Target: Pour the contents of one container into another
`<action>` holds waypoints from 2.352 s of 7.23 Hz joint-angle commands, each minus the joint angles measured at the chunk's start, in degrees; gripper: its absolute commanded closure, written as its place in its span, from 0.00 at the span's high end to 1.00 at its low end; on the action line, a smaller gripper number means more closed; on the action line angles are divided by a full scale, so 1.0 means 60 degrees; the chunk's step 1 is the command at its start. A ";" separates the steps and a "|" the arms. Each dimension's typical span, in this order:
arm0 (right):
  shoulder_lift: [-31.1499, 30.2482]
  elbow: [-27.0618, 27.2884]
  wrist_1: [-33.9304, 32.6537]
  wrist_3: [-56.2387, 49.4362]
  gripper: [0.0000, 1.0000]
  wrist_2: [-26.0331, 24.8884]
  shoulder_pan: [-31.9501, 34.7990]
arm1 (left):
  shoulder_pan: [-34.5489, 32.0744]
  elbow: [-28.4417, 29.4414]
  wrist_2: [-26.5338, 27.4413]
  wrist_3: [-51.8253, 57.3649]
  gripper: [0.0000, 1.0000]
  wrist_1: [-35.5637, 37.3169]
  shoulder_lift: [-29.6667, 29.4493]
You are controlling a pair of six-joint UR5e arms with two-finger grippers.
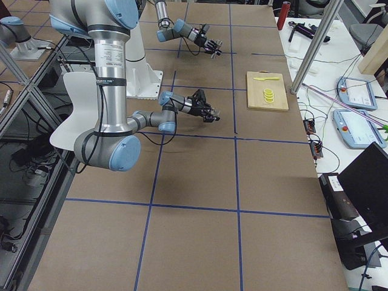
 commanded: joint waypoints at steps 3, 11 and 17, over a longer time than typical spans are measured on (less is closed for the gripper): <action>0.0909 0.0074 -0.0013 -0.2396 0.00 0.1564 0.1062 | 0.0062 0.0654 -0.0043 0.0037 0.00 -0.0018 -0.0970; 0.2488 0.0954 -0.1756 -0.3226 0.00 0.1924 0.1419 | 0.0413 0.1298 -0.1009 0.0052 0.00 -0.0004 -0.2317; 0.3341 0.1318 -0.2940 -0.2801 0.00 0.1924 0.0965 | 0.0473 0.1695 -0.1713 0.0784 0.00 -0.0033 -0.3052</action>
